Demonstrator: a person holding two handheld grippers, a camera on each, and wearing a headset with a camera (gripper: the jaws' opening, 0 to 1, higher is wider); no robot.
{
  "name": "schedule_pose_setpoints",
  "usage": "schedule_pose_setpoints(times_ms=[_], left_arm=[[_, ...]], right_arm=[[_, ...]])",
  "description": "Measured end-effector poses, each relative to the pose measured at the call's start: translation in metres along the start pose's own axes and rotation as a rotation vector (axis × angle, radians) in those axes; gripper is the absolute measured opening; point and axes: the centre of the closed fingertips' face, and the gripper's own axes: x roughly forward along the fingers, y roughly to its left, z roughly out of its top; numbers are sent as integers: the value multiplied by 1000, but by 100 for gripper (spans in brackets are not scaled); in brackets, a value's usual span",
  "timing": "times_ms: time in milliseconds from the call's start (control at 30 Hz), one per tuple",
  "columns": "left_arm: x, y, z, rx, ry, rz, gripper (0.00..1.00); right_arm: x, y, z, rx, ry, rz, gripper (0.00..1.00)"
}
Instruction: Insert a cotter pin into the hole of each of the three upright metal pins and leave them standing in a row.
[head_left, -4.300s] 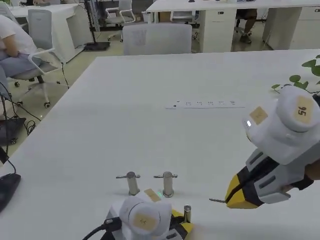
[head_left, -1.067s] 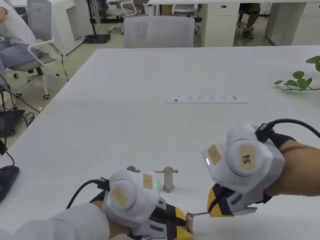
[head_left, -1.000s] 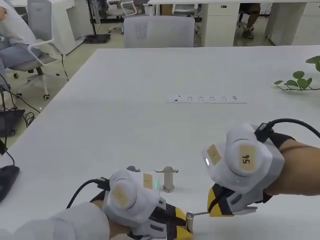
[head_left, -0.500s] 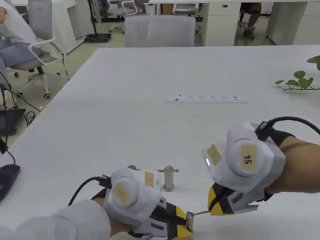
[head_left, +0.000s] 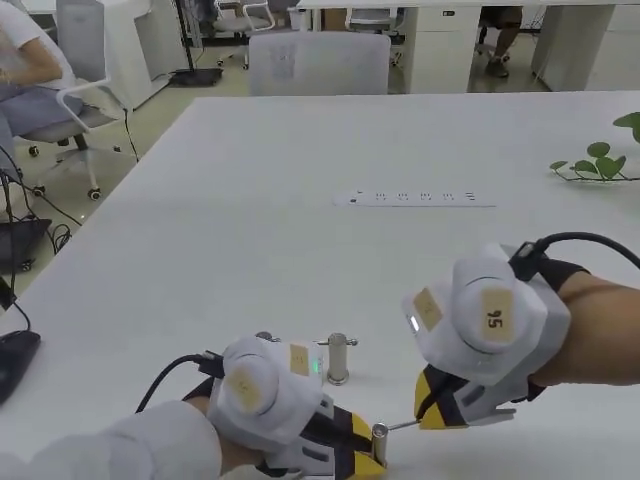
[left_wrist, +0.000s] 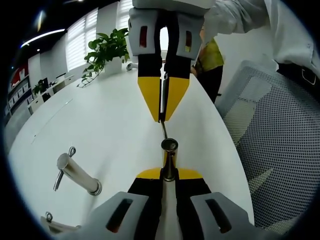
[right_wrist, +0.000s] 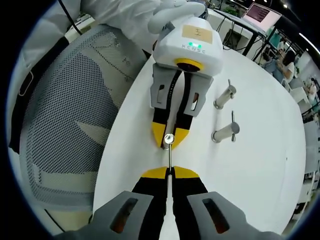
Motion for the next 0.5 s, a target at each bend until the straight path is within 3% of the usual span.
schedule_pose_setpoints(times_ms=[500], left_arm=[[0,1,0,15,14,-12,6]], right_arm=[[3,0,4,-8,-8,9,3]])
